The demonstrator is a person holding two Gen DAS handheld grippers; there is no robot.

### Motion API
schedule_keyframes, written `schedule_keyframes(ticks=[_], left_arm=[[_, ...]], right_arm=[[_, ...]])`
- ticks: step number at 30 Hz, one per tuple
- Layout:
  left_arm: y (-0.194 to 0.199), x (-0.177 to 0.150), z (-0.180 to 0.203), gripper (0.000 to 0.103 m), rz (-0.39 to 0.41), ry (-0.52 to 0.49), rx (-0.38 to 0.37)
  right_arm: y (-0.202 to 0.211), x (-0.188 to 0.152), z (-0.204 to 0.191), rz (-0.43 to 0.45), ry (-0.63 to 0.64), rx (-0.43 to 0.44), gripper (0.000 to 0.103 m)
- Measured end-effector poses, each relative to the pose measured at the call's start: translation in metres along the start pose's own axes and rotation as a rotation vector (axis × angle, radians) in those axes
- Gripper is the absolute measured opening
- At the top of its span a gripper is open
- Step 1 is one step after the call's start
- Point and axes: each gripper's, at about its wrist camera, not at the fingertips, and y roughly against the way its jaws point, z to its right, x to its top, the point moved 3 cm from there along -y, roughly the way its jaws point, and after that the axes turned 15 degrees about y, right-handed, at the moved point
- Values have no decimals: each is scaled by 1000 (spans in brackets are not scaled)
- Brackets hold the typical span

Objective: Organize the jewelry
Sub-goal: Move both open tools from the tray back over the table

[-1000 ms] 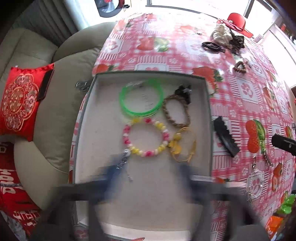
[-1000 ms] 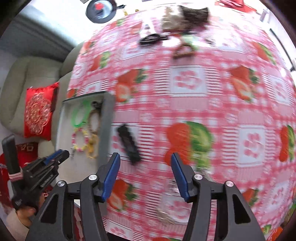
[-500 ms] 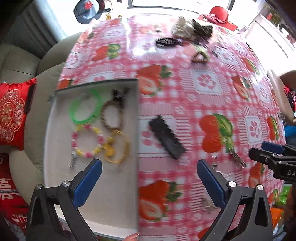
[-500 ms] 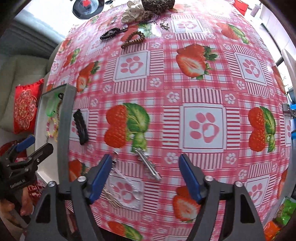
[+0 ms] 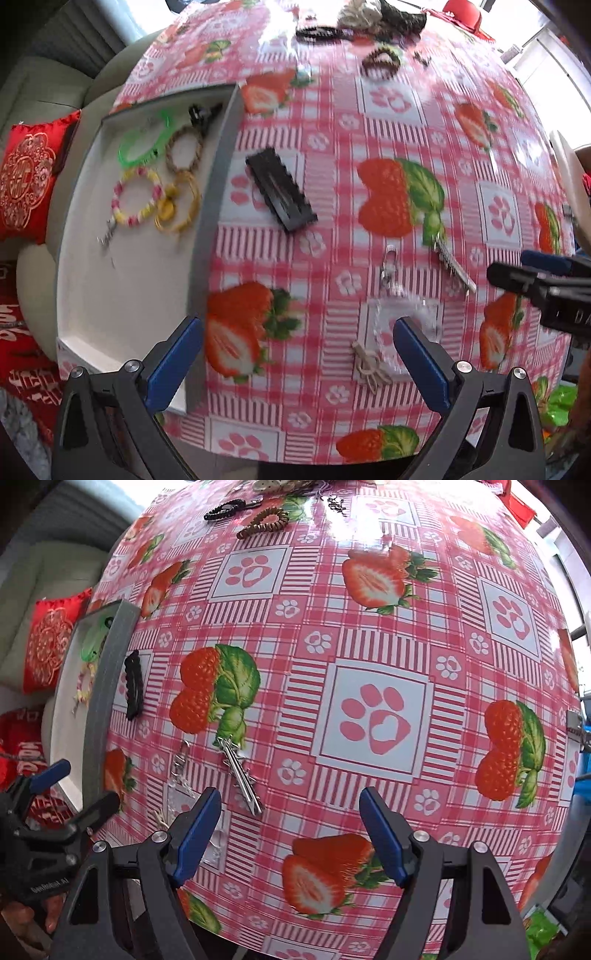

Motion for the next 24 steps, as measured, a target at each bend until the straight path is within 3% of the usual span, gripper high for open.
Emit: schedule_keyframes(ticks=[10, 11, 17, 24], left_arm=[[-20, -44, -8, 103, -47, -3, -17], [-22, -47, -10, 97, -50, -2, -19], [-33, -71, -20, 96, -72, -1, -39], [-40, -76, -16, 96, -67, -1, -71]], right_arm=[[-12, -11, -9, -11, 40, -31, 80], [-13, -12, -10, -11, 42, -35, 80], [-15, -18, -24, -5, 84, -80, 80], [-24, -18, -31, -2, 111, -132, 67]])
